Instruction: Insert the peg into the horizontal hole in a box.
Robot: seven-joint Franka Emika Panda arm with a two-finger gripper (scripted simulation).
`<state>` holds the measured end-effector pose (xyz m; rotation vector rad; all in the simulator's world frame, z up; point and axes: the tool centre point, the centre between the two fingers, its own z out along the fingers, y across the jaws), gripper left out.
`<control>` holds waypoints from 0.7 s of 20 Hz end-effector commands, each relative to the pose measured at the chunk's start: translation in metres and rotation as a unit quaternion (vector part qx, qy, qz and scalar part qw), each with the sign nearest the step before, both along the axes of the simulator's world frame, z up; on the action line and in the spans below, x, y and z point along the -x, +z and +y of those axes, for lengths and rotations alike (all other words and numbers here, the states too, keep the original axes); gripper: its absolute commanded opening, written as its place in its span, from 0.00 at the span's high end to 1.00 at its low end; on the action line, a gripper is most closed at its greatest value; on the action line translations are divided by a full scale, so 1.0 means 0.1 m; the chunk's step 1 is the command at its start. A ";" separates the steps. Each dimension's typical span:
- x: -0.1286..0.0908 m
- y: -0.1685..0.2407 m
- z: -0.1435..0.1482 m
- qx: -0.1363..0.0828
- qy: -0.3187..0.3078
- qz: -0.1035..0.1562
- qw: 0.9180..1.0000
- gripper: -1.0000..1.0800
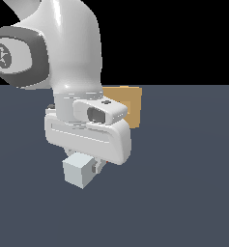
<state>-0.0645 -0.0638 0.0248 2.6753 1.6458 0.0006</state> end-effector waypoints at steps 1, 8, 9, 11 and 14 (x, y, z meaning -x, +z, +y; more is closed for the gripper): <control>0.00 -0.01 0.00 0.000 0.000 0.000 1.000 1.00; -0.05 0.02 0.02 0.000 0.010 0.000 1.000 1.00; -0.07 0.03 0.03 0.000 0.014 0.000 1.000 1.00; -0.13 0.05 0.06 0.000 0.025 0.000 1.000 1.00; -0.25 0.10 0.12 0.001 0.047 0.000 0.999 1.00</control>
